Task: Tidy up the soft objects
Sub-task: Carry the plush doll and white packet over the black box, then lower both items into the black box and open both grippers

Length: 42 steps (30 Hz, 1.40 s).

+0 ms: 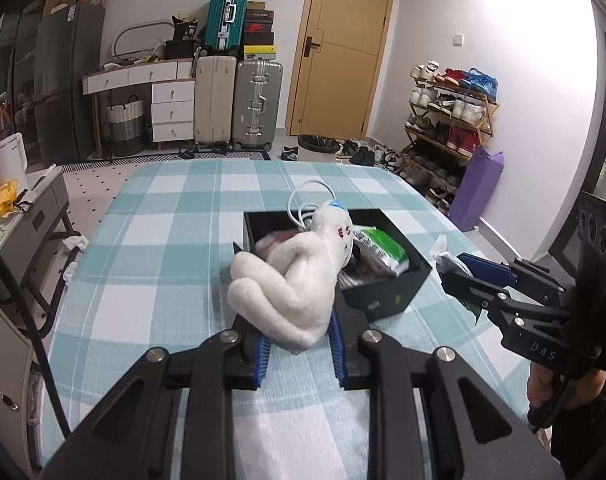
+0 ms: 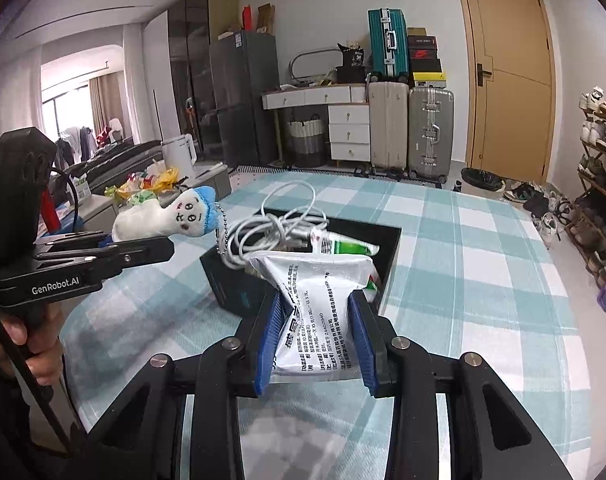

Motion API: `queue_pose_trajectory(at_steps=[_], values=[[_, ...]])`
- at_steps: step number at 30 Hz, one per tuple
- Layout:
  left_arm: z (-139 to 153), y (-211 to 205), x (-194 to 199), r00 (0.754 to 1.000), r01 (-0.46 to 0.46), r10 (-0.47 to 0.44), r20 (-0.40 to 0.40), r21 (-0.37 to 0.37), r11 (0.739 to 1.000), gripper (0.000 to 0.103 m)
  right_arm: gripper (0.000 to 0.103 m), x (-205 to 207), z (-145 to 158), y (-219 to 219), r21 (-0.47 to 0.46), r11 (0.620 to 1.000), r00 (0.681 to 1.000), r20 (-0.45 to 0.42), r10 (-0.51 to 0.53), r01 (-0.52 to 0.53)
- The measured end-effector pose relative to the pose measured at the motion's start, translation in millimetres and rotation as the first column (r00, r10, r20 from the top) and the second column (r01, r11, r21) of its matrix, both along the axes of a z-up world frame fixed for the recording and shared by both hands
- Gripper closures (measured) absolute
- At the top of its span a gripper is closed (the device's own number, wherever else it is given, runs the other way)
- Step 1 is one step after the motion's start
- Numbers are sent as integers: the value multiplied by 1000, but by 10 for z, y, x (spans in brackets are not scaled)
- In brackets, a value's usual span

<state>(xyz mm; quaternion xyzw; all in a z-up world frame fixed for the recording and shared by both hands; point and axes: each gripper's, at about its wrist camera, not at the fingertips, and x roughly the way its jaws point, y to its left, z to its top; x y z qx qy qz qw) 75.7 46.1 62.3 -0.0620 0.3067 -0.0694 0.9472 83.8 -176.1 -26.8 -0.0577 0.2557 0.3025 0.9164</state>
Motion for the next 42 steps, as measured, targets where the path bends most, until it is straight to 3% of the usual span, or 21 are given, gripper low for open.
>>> queue_pose_trajectory(at_steps=[24,42], values=[[-124,79,610,991,-134,133,4,23,991,80,69,504,153,168,89,996,1000,-4,-27,27],[-402,-114,949,995,-71,74,-72,49,996,80,69,856,-36,469,37,998,997,-53,-55,57]])
